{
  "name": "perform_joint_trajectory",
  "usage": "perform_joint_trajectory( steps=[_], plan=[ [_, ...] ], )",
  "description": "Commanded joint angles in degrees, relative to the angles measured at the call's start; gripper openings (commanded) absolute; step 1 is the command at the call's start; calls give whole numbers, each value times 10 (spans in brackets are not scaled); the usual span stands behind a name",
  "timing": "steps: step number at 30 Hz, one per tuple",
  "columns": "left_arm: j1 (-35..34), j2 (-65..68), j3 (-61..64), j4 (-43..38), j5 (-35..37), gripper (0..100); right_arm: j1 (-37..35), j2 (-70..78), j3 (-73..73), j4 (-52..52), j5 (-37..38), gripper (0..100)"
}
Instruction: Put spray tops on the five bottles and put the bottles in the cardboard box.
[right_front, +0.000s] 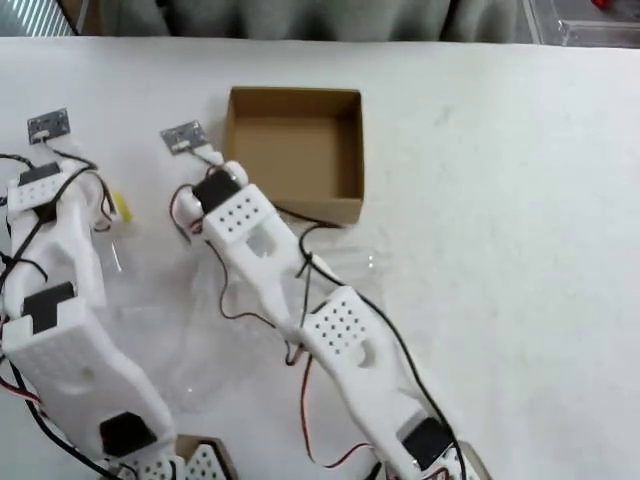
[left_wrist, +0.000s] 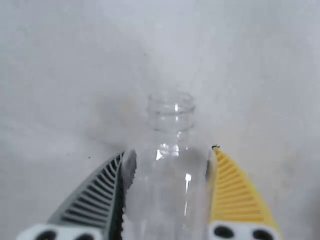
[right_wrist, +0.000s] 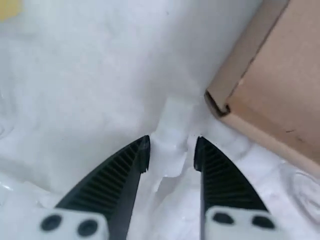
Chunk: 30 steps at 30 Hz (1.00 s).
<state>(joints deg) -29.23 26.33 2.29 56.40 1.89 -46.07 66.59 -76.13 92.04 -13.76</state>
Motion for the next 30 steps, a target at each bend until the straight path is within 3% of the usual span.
perform_joint_trajectory(
  steps=[1, 7, 14, 20, 24, 30],
  plan=[
    [0, -3, -33, 8, -10, 81, -2, -6, -18, -5, -6, 180],
    [0, -3, -33, 8, -11, 81, 4, 5, -24, -18, -4, 8],
    [1, -3, -33, 8, -11, 81, 10, -42, -58, 35, 1, 16],
    [3, -6, -36, 7, -9, 81, 18, -139, -90, 67, 106, 16],
    [6, -11, -36, 12, -8, 80, 45, -207, -90, 67, 149, 16],
    [39, -91, -31, 69, -8, 80, 115, -311, -27, 72, 153, 15]
  ],
)
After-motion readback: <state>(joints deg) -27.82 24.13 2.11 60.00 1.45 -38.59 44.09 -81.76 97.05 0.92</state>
